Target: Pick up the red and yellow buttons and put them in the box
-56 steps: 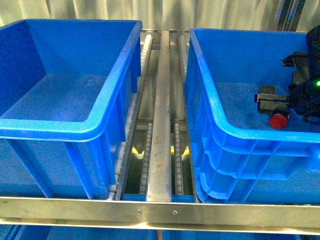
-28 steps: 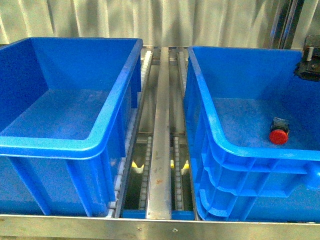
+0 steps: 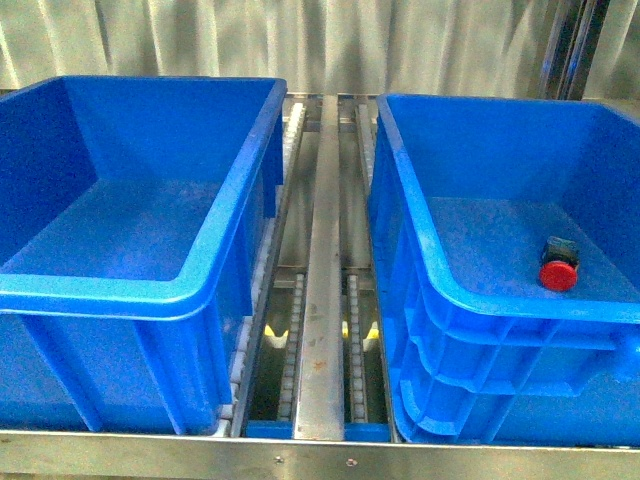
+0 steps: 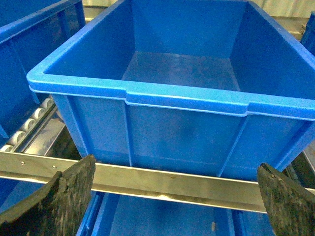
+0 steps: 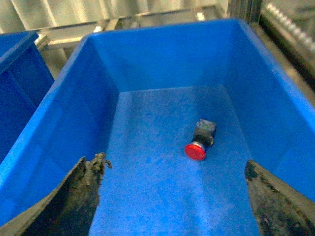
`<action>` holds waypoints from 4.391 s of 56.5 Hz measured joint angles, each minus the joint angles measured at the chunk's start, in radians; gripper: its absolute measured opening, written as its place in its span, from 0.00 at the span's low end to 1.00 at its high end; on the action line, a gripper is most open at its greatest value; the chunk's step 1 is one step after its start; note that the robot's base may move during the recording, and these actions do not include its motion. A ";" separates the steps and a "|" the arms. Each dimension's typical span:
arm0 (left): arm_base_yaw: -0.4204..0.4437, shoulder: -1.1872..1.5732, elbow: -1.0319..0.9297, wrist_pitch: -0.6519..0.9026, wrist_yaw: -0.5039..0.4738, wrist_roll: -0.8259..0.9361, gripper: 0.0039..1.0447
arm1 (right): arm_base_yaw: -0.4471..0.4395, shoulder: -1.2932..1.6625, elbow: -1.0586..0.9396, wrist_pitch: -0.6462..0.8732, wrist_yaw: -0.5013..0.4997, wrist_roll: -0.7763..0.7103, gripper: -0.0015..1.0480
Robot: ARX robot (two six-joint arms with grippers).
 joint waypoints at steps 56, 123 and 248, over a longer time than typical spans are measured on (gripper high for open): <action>0.000 0.000 0.000 0.000 0.000 0.000 0.93 | -0.121 -0.541 -0.404 -0.119 -0.117 -0.110 0.04; 0.000 0.000 0.000 0.000 0.000 0.000 0.93 | -0.122 -1.018 -0.438 -0.536 -0.117 -0.111 0.04; 0.000 0.000 0.000 0.000 -0.001 0.000 0.93 | -0.122 -1.021 -0.439 -0.541 -0.118 -0.112 0.94</action>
